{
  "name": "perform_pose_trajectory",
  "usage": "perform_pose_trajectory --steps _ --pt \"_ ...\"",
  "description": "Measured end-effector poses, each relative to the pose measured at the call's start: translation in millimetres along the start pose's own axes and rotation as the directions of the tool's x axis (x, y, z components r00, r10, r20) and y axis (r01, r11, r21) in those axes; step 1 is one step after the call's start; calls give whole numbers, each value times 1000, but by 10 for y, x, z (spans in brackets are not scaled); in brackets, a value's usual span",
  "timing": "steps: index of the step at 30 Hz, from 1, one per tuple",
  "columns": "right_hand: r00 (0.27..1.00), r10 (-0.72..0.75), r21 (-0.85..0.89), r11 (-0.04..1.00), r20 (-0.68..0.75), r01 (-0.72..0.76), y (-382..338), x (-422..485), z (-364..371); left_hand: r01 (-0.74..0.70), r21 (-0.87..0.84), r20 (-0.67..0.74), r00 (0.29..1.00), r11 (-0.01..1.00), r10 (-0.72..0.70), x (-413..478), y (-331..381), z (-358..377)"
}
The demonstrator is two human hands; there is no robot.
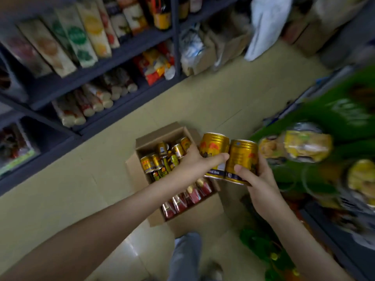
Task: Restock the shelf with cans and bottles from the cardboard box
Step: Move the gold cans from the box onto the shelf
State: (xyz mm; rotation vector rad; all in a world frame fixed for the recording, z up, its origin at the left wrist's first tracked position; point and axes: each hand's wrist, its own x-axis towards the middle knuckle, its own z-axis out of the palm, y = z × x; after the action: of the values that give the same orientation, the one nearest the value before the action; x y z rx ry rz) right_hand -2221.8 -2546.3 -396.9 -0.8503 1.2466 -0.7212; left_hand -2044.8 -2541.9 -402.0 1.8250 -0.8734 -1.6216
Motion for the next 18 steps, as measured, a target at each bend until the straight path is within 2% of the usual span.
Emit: perform_pose_trajectory --steps 4,6,9,15,18 --pt "991 -128 -5 992 -48 128 -560 -829 -540 -187 195 193 970 963 150 -698 641 496" --pt "973 -216 -37 976 -86 213 -762 -1302 -864 -307 219 288 927 926 239 -1075 887 816" --pt "924 -340 -99 940 -174 327 -913 -2091 -1360 -464 245 342 863 851 372 -1673 1102 1428" --pt "794 -484 -190 875 -367 446 -576 -3818 -2408 -673 285 512 709 683 485 -2987 1030 2864" --pt "763 -515 -194 857 -391 478 -380 -4522 -2746 -743 260 556 638 617 533 -3529 898 3334"
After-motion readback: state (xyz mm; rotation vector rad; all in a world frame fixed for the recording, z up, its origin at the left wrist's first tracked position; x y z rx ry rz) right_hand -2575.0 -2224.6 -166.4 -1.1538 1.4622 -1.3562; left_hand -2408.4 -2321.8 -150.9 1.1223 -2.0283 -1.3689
